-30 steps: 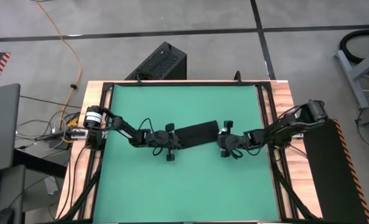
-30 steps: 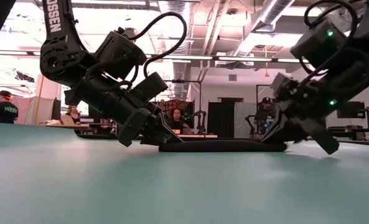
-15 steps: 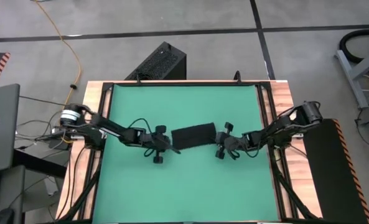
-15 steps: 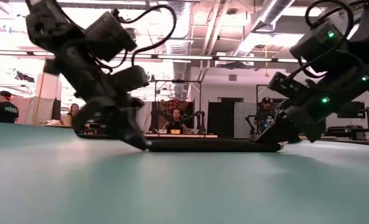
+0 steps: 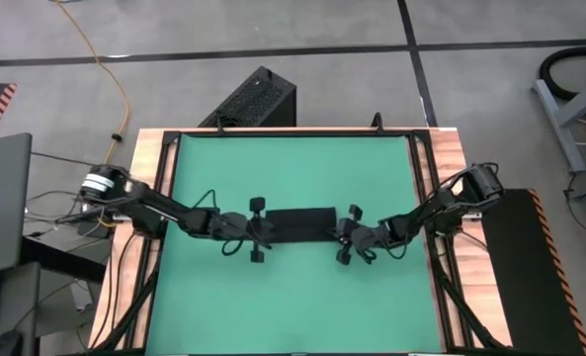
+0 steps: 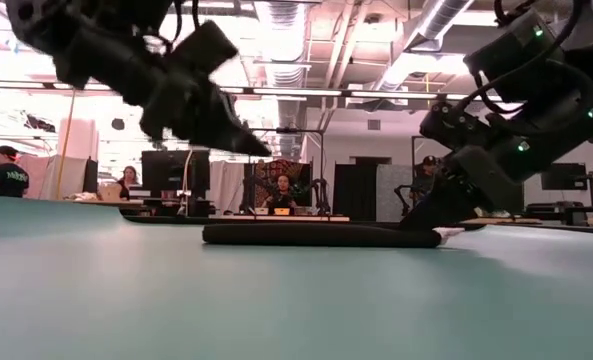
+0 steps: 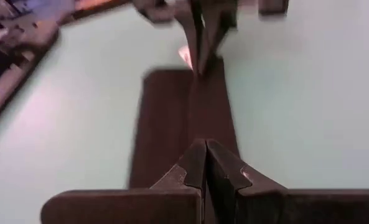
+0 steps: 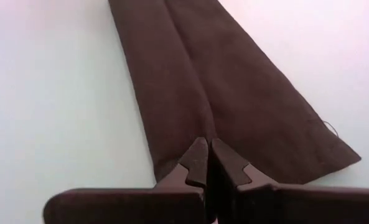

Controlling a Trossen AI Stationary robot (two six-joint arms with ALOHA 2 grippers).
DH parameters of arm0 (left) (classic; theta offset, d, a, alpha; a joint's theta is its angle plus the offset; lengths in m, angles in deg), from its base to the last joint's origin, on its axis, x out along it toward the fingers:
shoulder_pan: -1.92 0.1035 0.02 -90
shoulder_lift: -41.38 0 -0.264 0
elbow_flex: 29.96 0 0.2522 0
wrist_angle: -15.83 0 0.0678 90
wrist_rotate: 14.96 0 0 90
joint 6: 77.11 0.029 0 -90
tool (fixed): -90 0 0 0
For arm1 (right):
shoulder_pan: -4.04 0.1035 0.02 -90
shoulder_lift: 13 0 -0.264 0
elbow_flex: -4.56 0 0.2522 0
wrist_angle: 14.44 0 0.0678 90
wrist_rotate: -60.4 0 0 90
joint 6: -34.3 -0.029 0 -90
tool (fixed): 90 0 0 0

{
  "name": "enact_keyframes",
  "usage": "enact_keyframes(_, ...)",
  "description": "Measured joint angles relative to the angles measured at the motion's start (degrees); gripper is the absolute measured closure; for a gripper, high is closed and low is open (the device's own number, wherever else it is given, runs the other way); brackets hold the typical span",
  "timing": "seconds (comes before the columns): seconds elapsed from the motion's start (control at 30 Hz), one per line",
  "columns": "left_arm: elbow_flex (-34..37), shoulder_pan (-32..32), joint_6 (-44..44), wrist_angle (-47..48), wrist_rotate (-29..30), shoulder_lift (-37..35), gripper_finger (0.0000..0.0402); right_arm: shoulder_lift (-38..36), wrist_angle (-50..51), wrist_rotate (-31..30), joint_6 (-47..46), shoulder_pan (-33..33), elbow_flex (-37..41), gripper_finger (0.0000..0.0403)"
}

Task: Roll towel
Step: Roll the brown towel

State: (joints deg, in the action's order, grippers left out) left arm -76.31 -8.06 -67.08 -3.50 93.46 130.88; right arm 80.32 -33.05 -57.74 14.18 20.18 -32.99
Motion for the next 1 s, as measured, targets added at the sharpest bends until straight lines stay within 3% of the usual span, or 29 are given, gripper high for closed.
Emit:
enact_keyframes(0.23, 0.2, 0.0, 0.2, -16.7, 1.4, 13.0, 0.0401, 0.0, -0.1, -1.1, -1.1, -0.1, -1.4, 0.0377)
enact_keyframes(0.43, 0.2, 0.1, -1.3, -19.8, 1.8, 19.3, 0.0401, -0.1, 2.4, -2.2, -3.5, -0.1, -1.6, 0.0377)
enact_keyframes(0.67, 0.1, 0.8, -2.7, -18.2, 2.5, 21.0, 0.0401, -0.2, 3.1, -4.9, -4.3, -0.1, -1.6, 0.0371)
enact_keyframes(0.83, 0.1, 1.4, -3.7, -14.7, 2.3, 21.0, 0.0401, -1.8, 3.5, -11.0, 0.0, 0.8, -1.6, 0.0328)
enact_keyframes(1.0, 0.1, 1.9, -5.2, -13.1, -0.1, 21.0, 0.0401, -5.4, 4.4, -11.1, 6.4, 0.9, -1.6, 0.0257)
